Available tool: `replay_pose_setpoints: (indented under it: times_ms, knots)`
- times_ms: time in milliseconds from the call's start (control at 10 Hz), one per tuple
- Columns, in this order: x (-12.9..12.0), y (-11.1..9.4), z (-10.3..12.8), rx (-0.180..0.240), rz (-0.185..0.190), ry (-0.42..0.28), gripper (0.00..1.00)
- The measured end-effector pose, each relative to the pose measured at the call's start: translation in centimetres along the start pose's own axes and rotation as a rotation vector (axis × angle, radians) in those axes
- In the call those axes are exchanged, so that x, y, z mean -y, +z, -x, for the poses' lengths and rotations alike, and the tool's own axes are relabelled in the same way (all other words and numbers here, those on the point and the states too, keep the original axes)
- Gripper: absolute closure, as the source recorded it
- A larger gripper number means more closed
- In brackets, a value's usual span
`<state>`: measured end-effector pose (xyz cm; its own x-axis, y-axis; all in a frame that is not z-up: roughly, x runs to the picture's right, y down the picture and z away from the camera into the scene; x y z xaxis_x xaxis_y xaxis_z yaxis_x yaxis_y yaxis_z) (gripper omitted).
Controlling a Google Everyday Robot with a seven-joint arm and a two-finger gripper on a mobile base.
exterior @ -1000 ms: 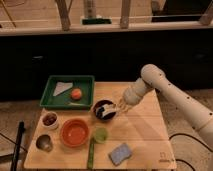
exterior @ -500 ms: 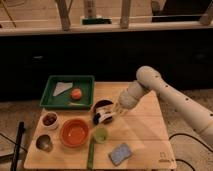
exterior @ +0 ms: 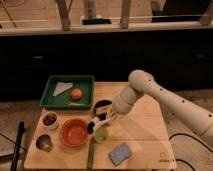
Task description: Place brush in plastic cup
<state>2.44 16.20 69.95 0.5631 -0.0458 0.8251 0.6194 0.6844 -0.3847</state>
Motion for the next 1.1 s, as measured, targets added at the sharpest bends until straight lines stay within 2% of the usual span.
replay_pose_setpoints:
  times_ms: [400, 900, 1100]
  knots:
    - [-0.4, 1.5, 1.9, -0.017, 0.04, -0.042, 1.0]
    - [-0.7, 3.1, 3.6, -0.102, 0.085, -0.076, 1.0]
    - [-0.7, 3.8, 4.0, -0.111, 0.099, -0.084, 1.0]
